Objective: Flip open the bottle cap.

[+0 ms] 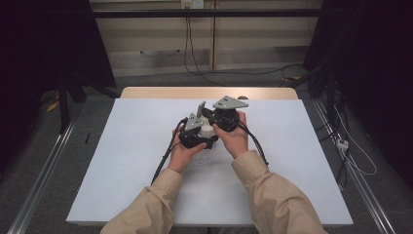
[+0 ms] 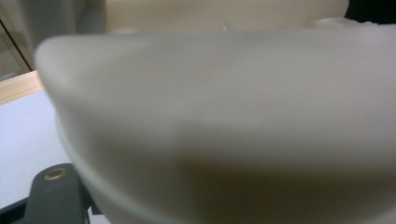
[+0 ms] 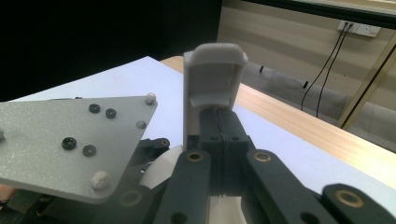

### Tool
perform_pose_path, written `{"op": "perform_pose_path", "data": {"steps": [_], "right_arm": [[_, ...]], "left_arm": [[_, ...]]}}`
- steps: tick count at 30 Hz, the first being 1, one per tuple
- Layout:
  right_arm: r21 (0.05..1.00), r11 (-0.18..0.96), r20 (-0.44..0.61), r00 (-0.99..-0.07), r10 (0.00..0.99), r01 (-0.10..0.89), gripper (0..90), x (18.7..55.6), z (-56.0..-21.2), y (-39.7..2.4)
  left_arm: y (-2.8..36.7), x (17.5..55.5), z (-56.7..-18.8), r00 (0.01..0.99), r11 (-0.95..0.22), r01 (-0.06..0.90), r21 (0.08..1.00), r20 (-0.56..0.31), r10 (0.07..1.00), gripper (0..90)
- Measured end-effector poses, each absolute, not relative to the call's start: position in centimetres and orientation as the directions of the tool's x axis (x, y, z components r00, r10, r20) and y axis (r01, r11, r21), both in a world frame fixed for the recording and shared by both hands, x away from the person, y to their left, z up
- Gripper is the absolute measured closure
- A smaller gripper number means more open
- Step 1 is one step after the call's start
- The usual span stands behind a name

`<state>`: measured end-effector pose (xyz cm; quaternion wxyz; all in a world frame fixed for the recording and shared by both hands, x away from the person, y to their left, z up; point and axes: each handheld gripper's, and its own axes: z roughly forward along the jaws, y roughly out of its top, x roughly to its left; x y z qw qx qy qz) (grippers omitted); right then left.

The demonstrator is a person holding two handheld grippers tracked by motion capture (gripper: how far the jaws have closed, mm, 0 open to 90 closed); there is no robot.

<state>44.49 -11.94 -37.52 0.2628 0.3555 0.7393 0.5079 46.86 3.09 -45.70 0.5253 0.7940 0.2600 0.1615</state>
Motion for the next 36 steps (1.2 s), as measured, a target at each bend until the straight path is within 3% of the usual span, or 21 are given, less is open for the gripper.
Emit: {"op": "perform_pose_path", "data": {"steps": [36], "right_arm": [[0.937, 0.240, -0.034, -0.619, 0.785, 0.253, 89.9, 45.36, -37.90, -11.38]], "left_arm": [[3.06, 46.82, -45.68, 0.814, -0.321, 0.236, 0.917, -0.006, 0.581, 18.6]]}}
